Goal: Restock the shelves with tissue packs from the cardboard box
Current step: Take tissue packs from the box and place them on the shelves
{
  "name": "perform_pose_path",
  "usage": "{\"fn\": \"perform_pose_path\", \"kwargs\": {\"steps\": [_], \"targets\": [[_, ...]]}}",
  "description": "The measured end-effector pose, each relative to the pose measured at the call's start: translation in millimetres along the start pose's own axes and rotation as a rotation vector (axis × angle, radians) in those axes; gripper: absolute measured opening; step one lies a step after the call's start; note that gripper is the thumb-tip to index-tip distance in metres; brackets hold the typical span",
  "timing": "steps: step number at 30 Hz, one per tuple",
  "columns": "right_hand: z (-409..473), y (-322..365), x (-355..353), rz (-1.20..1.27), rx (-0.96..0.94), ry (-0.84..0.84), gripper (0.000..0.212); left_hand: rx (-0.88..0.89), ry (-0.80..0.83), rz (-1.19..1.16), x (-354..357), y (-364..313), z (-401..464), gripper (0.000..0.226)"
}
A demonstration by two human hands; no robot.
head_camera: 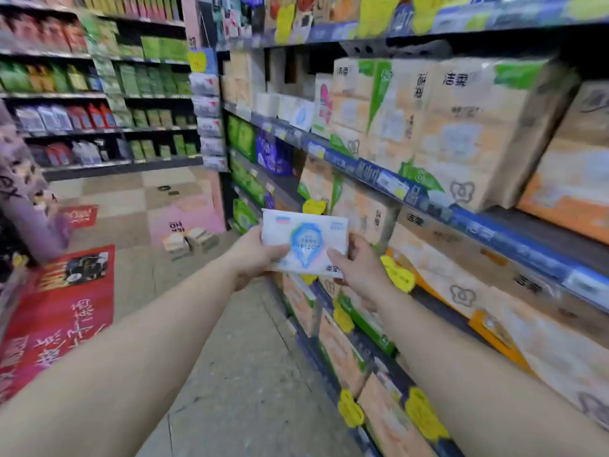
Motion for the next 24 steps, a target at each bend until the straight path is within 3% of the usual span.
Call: {"fn": "perform_pose_path", "kwargs": {"steps": [5,11,20,24], "targets": [[118.5,14.9,53.1,0.006,-0.012,0.138,0.021,-0.009,-0.183,-0.057,-65.9,-5.1,89.1,0.025],[234.6,8.4,125.3,-0.059,-0.039,0.228,0.015,0.014,-0.229,-0.040,-142.5,13.1,186.0,0.020],[427.9,-14.4,230.1,-0.073,-0.089,0.070,0.037,0.045,-0.214,0.033,-271.4,31.5,385.6,0.024],[496.9,1.8,259.2,-0.068,-0.099,-0.008,0.032,0.067,-0.133,0.126,-321.1,18.2,480.3,0.033]]}}
Point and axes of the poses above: each hand's wrist, its own z-axis towards the middle knuckle, its own x-axis out of the palm, y = z × x, the point moved 5 cm from there along z, towards the middle knuckle, and after that the axes turned 12 degrees about z, right-handed, at the moved point
